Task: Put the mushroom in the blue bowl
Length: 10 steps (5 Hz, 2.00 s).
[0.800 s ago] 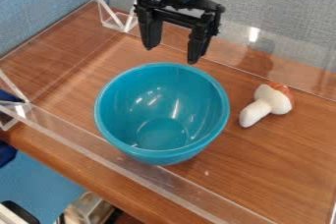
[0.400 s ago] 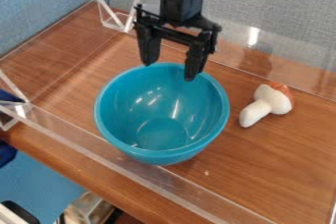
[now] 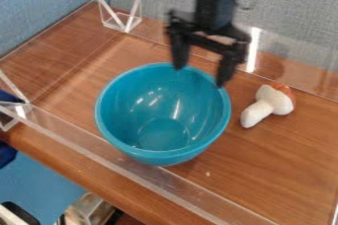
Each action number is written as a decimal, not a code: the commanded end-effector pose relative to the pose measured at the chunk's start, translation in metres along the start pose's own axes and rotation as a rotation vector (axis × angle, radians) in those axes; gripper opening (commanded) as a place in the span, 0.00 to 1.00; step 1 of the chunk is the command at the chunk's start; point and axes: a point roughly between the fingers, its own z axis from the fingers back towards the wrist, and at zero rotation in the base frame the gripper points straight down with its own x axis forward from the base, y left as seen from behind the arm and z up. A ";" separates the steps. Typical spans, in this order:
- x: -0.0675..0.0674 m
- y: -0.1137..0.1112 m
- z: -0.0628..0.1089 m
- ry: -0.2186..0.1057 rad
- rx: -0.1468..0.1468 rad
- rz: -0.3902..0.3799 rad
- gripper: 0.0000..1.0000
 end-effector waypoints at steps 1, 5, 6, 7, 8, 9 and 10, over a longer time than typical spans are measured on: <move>0.017 -0.027 0.021 -0.067 0.026 -0.015 1.00; 0.057 -0.098 -0.019 -0.127 0.121 -0.021 1.00; 0.068 -0.099 -0.028 -0.132 0.146 0.013 1.00; 0.070 -0.102 -0.043 -0.139 0.169 0.013 1.00; 0.069 -0.104 -0.053 -0.146 0.188 0.020 1.00; 0.072 -0.088 -0.040 -0.154 0.203 0.002 1.00; 0.073 -0.071 -0.026 -0.161 0.215 -0.011 1.00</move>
